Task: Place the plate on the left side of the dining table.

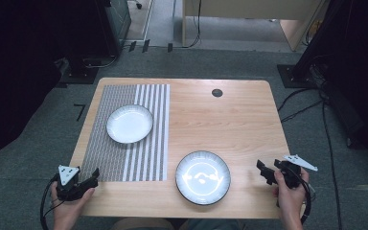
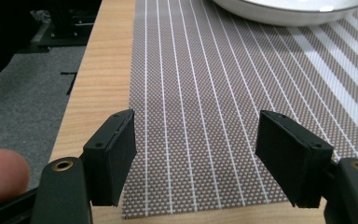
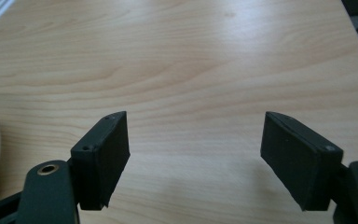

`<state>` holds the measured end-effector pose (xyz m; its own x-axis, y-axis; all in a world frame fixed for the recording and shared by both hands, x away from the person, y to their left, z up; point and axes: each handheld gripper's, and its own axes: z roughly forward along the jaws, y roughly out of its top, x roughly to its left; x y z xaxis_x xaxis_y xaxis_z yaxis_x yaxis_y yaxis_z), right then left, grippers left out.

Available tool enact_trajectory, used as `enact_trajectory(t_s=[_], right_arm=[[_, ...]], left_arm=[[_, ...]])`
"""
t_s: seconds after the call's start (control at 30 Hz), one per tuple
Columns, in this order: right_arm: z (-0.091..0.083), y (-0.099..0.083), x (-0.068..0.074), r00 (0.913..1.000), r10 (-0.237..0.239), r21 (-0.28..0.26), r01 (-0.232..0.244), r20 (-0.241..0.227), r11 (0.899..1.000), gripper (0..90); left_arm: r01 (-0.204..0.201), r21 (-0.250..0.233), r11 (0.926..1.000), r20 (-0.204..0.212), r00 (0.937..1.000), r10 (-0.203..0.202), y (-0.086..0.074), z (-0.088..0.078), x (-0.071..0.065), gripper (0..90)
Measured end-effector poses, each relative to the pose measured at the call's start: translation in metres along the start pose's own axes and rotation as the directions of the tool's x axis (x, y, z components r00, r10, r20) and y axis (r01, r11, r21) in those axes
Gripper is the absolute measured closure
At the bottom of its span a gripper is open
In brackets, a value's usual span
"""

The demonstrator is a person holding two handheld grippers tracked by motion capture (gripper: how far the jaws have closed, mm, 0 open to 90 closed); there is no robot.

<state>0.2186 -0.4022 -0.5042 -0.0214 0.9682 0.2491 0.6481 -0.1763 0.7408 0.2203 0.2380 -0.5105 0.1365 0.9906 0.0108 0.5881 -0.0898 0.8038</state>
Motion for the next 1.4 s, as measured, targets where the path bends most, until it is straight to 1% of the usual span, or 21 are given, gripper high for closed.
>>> enact_trajectory(t_s=[0.07, 0.13, 0.2, 0.27, 0.33, 0.43, 0.47, 0.53, 0.67, 0.73, 0.8, 0.9, 0.93, 1.4], right_arm=[[-0.001, -0.004, -0.006, 0.9999, 0.010, -0.003, -0.010, 0.010, 1.000, 23.9], [-0.003, -0.007, -0.011, 0.9995, 0.023, -0.002, -0.023, 0.022, 1.000, 23.9], [-0.004, -0.009, -0.016, 0.9987, 0.017, 0.000, -0.017, 0.048, 1.000, 23.8], [-0.005, -0.011, -0.018, 0.9981, 0.020, 0.005, -0.020, 0.059, 1.000, 23.5], [-0.005, -0.014, -0.022, 0.9968, 0.012, 0.010, -0.012, 0.079, 1.000, 23.4], [-0.006, -0.018, -0.026, 0.9948, 0.009, 0.014, -0.010, 0.101, 1.000, 23.3], [-0.007, -0.019, -0.025, 0.9947, 0.010, 0.013, -0.012, 0.103, 1.000, 23.3], [-0.006, -0.020, -0.024, 0.9937, -0.007, 0.014, 0.005, 0.112, 1.000, 23.1], [-0.004, -0.022, -0.020, 0.9897, -0.037, 0.005, 0.037, 0.138, 0.999, 21.9], [-0.003, -0.023, -0.018, 0.9861, -0.064, 0.009, 0.064, 0.153, 0.998, 21.3], [-0.002, -0.023, -0.016, 0.9820, -0.082, 0.019, 0.080, 0.170, 0.997, 20.8], [0.000, -0.024, -0.012, 0.9739, -0.117, 0.036, 0.112, 0.194, 0.993, 19.7], [0.000, -0.024, -0.011, 0.9728, -0.121, 0.038, 0.116, 0.197, 0.993, 19.6], [0.001, -0.024, -0.011, 0.9728, -0.121, 0.039, 0.116, 0.198, 0.993, 19.4]], left_arm=[[-0.008, 0.001, 1.0000, 0.005, 1.0000, 0.008, 0.000, 0.001, -0.001, 28.8], [-0.005, 0.009, 0.9999, 0.008, 1.0000, 0.005, 0.000, 0.002, -0.002, 28.8], [-0.002, 0.016, 0.9999, 0.011, 0.9999, 0.001, 0.000, 0.003, -0.001, 28.7], [-0.001, 0.029, 0.9996, 0.012, 0.9999, 0.000, 0.000, 0.004, 0.000, 28.7], [-0.002, 0.036, 0.9993, 0.011, 0.9999, 0.002, 0.000, 0.005, 0.000, 28.7], [-0.014, 0.060, 0.9981, 0.005, 0.9999, 0.014, 0.000, 0.008, -0.002, 28.7], [-0.016, 0.067, 0.9976, 0.003, 0.9999, 0.016, 0.000, 0.009, -0.002, 28.7], [-0.017, 0.077, 0.9969, -0.002, 0.9998, 0.018, 0.000, 0.010, -0.002, 28.7], [-0.005, 0.081, 0.9967, -0.001, 1.0000, 0.005, 0.000, 0.010, -0.001, 28.7], [0.001, 0.086, 0.9963, 0.005, 1.0000, -0.001, 0.000, 0.011, 0.000, 28.6], [0.001, 0.086, 0.9963, 0.007, 1.0000, -0.002, 0.000, 0.011, 0.000, 28.4], [0.001, 0.087, 0.9962, 0.009, 1.0000, -0.002, 0.000, 0.011, 0.000, 28.4], [0.002, 0.088, 0.9962, 0.011, 0.9999, -0.003, 0.000, 0.011, 0.000, 28.5], [0.003, 0.085, 0.9963, 0.013, 0.9999, -0.004, 0.000, 0.011, 0.001, 28.4]])
